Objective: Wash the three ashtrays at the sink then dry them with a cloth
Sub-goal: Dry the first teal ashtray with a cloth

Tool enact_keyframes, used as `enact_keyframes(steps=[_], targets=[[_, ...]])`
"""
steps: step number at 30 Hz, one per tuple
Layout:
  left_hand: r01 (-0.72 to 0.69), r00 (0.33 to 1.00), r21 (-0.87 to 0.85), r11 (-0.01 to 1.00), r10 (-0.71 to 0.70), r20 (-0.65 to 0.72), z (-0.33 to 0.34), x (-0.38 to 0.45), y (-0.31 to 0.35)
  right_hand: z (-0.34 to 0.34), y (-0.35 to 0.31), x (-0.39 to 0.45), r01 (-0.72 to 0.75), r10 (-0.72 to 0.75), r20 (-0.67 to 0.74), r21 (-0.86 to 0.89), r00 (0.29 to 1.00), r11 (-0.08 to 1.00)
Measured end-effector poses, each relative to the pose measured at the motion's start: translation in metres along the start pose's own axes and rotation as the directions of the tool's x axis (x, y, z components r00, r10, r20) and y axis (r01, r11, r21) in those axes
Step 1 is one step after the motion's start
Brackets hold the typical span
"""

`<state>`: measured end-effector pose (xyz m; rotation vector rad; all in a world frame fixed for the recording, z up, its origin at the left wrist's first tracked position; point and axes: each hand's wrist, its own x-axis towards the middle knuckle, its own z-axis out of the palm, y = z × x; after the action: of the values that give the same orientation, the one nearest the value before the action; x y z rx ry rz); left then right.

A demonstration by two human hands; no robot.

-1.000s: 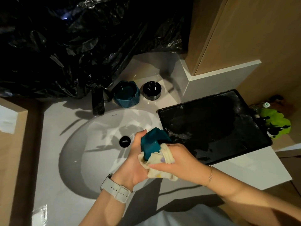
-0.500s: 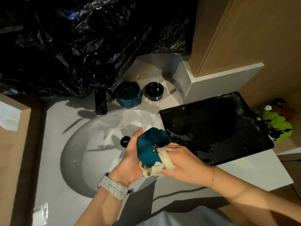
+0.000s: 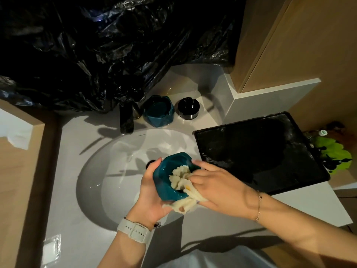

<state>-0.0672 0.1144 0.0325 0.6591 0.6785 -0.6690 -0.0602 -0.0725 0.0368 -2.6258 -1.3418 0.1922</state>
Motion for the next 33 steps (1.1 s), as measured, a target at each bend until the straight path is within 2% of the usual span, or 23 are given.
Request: enact_keyframes(steps=[3, 7, 9, 13, 15, 17, 20, 23, 29, 31, 33], targets=[[0.021, 1.0, 0.0, 1.0, -0.021, -0.002, -0.005, 0.002, -0.002, -0.001, -0.004, 0.004, -0.046, 0.055, 0.046, -0.183, 0.997, 0.982], [0.067, 0.997, 0.002, 0.998, -0.067, -0.046, -0.002, -0.001, -0.005, -0.001, -0.015, 0.014, -0.037, 0.053, 0.153, -0.105, 0.987, 0.994], [0.045, 0.996, -0.002, 0.999, -0.045, -0.071, -0.003, 0.0, -0.005, 0.0, -0.015, 0.018, -0.056, 0.061, 0.137, -0.039, 0.989, 0.998], [-0.029, 0.996, 0.02, 0.999, 0.03, -0.084, -0.003, 0.002, -0.001, 0.004, -0.016, 0.019, -0.087, 0.096, 0.09, -0.095, 0.991, 0.992], [-0.031, 0.993, 0.0, 1.0, 0.03, -0.11, -0.002, 0.004, -0.002, 0.004, -0.016, 0.018, -0.09, 0.091, 0.059, -0.013, 0.994, 0.996], [-0.018, 0.985, 0.007, 1.0, 0.019, -0.17, -0.004, 0.007, -0.006, 0.009, -0.017, 0.016, -0.136, 0.123, 0.081, 0.172, 0.989, 0.976], [-0.049, 0.977, 0.028, 0.998, 0.054, -0.206, -0.005, 0.009, -0.012, 0.017, -0.022, 0.017, -0.282, 0.253, 0.126, 0.473, 0.959, 0.835], [0.002, 0.986, 0.004, 1.0, -0.002, -0.165, -0.002, 0.007, -0.013, 0.017, -0.024, 0.026, -0.292, 0.255, 0.142, 0.514, 0.956, 0.807], [0.175, 0.97, -0.142, 0.974, -0.195, -0.143, -0.01, 0.006, -0.017, 0.016, -0.022, 0.019, -0.39, 0.267, 0.319, 0.427, 0.909, 0.816], [0.231, 0.956, -0.166, 0.959, -0.255, -0.145, -0.014, 0.005, -0.023, 0.011, -0.02, 0.013, -0.45, 0.312, 0.333, 0.52, 0.89, 0.727], [0.249, 0.958, -0.162, 0.955, -0.267, -0.104, -0.016, 0.004, -0.029, 0.002, -0.022, 0.006, -0.506, 0.358, 0.36, 0.661, 0.861, 0.553]])
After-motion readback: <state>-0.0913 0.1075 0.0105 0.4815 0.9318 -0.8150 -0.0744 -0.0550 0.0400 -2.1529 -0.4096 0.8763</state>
